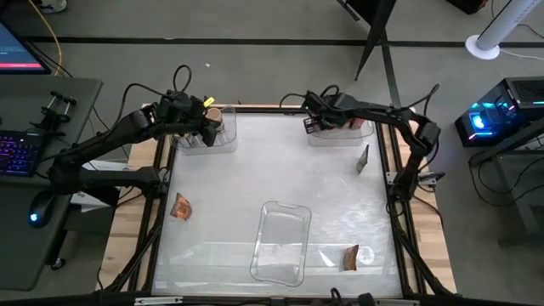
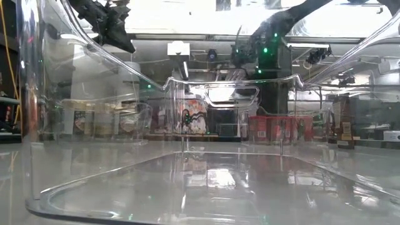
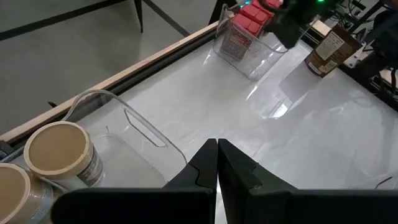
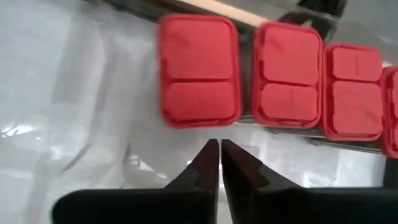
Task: Sort spices by type
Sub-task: Adjust the red seasoning cans
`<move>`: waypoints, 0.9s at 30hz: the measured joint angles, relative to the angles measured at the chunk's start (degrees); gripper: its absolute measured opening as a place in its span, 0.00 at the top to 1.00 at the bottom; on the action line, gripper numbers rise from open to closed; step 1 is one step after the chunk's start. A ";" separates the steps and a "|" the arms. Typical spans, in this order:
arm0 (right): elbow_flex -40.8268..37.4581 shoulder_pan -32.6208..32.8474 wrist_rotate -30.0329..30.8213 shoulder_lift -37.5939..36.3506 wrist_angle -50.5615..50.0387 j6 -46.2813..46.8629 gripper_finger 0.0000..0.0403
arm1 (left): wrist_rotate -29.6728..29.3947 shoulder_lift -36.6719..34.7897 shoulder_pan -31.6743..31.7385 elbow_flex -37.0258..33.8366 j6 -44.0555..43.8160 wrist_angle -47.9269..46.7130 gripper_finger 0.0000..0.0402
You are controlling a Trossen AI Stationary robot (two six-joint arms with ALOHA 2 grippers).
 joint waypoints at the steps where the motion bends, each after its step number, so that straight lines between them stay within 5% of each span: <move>1: -0.01 -0.63 -1.10 0.50 -0.05 -0.07 0.99 | 0.01 0.00 0.00 0.00 -0.07 0.00 1.00; 13: -0.07 -2.77 -2.98 1.66 3.17 -0.86 1.00 | 0.06 0.00 -0.01 0.00 -1.46 0.00 1.00; 20: -0.07 -2.96 -11.05 -1.49 0.88 -3.16 1.00 | 0.08 0.00 -0.01 0.00 -1.46 0.00 1.00; 27: 0.02 -3.97 -10.29 -3.93 11.62 -3.05 1.00 | 0.08 0.00 -0.01 0.00 -1.09 0.02 1.00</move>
